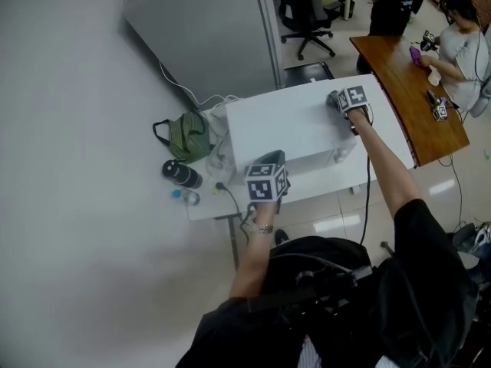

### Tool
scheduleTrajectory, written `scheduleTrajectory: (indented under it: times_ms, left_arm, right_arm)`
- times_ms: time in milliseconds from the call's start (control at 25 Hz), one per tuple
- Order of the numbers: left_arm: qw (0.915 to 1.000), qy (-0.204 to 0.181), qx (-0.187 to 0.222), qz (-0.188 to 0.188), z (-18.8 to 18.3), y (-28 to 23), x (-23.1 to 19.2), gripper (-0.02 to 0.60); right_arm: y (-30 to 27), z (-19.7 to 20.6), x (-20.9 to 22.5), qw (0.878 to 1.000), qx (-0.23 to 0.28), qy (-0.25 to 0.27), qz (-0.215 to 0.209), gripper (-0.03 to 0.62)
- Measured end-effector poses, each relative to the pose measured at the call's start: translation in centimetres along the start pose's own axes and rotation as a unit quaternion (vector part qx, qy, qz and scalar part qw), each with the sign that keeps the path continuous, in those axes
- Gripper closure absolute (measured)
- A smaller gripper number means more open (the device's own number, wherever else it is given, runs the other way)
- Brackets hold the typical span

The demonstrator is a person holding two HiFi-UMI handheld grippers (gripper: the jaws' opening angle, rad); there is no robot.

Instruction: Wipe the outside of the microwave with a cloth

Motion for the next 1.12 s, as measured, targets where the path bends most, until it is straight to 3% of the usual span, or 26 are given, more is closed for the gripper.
scheduleTrajectory:
  times_ms: [120,240,360,480,560,720,840,960,1120]
  left_arm:
    - [0.9998,0.007,0.006,-0.016,-0.1,0.7,-1.0,0.588]
    - [0.9993,0.013,0.009,-0.034,0.2,1.8,-1.8,0.588]
    - [0.9982,0.017,0.011,-0.056,0.8,3.5,-2.6,0.588]
    - [0.9964,0.02,0.015,-0.081,1.3,5.2,-3.4,0.588]
    - [0.9953,0.021,0.02,-0.093,1.5,6.1,-3.9,0.588]
    - [0.9932,0.027,0.023,-0.111,1.6,7.5,-4.5,0.588]
    - [0.9932,0.031,0.023,-0.11,1.5,7.2,-4.7,0.588]
    - [0.9951,0.028,0.021,-0.093,1.3,5.9,-4.3,0.588]
    - [0.9979,0.019,0.013,-0.06,1.0,3.7,-2.8,0.588]
  right_arm:
    - [2.0,-2.1,-6.2,0.997,0.038,0.057,-0.031,0.556]
    - [4.4,-4.2,-16.3,0.983,0.077,0.07,-0.154,0.556]
    - [5.8,-4.0,-26.2,0.958,0.061,0.098,-0.264,0.556]
    - [5.4,-2.3,-33.2,0.944,0.033,0.155,-0.29,0.556]
    - [4.5,-1.2,-35.5,0.941,0.016,0.177,-0.289,0.556]
    - [2.6,0.4,-35.2,0.945,0.003,0.215,-0.245,0.556]
    - [1.8,0.0,-31.8,0.952,0.004,0.199,-0.231,0.554]
    - [0.9,-0.5,-26.1,0.965,0.009,0.173,-0.196,0.554]
    - [0.4,0.4,-15.4,0.982,0.015,0.11,-0.15,0.554]
Point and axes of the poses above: the fingertips, and each gripper's own axes: y backward along the fingers, x to its right, z out of its underside, the point moved 7 cm from there along y, backward along the fingers, and after that the axes turned 10 degrees about z, right-handed, at the moved point
